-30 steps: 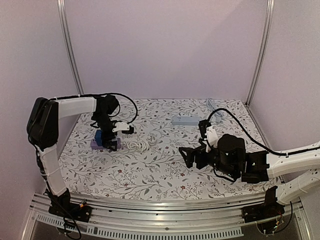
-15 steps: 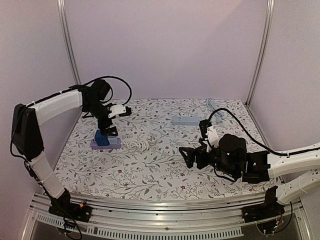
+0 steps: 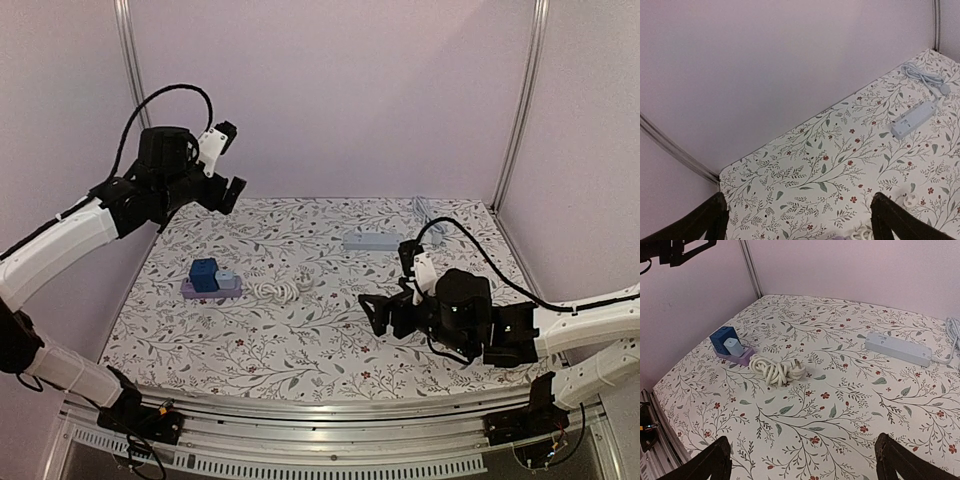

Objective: Insert the plug

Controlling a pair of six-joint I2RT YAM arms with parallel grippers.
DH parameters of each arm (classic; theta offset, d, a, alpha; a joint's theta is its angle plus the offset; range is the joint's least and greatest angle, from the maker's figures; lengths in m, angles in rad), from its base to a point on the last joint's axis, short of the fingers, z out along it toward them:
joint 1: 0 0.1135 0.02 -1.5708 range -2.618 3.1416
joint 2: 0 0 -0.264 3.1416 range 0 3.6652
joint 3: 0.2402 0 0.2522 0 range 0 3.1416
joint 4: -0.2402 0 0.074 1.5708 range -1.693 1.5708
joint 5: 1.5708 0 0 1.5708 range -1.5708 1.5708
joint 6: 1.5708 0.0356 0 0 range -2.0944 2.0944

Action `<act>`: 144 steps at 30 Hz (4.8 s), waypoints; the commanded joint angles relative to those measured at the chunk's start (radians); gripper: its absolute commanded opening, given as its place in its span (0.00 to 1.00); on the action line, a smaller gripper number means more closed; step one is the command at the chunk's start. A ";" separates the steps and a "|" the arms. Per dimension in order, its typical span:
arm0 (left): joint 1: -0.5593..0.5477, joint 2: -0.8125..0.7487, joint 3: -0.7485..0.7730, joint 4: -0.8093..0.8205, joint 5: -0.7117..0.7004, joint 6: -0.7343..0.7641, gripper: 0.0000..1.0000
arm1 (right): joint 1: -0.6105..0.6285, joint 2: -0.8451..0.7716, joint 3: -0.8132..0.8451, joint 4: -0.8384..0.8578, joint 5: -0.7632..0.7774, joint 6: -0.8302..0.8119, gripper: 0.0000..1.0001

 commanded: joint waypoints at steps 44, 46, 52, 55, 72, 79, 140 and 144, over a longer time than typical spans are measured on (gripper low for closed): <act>-0.139 -0.178 -0.699 0.522 -0.130 -0.791 0.99 | -0.323 0.136 0.485 -1.309 -0.146 0.841 0.99; -0.139 -0.177 -0.721 0.567 -0.094 -0.809 1.00 | -0.398 0.092 0.448 -1.358 -0.212 0.901 0.99; -0.151 -0.102 -0.735 0.659 -0.003 -0.824 0.99 | -0.550 -0.056 0.280 -1.418 -0.357 1.078 0.99; -0.159 -0.066 -0.729 0.673 0.025 -0.821 0.99 | -0.571 -0.161 0.197 -1.421 -0.354 1.191 0.99; -0.223 0.011 -0.729 0.772 0.136 -0.753 0.95 | -0.817 -0.220 0.084 -1.015 -0.471 0.816 0.99; -0.254 0.151 -0.660 0.836 0.244 -0.761 0.89 | -0.813 -0.060 0.195 -0.698 -0.472 0.602 0.99; -0.312 0.191 -0.646 0.767 0.221 -0.735 0.79 | -0.860 1.328 1.435 -0.821 -0.744 1.279 0.36; -0.312 0.191 -0.646 0.766 0.220 -0.734 0.79 | -0.859 1.330 1.406 -0.789 -0.767 1.273 0.27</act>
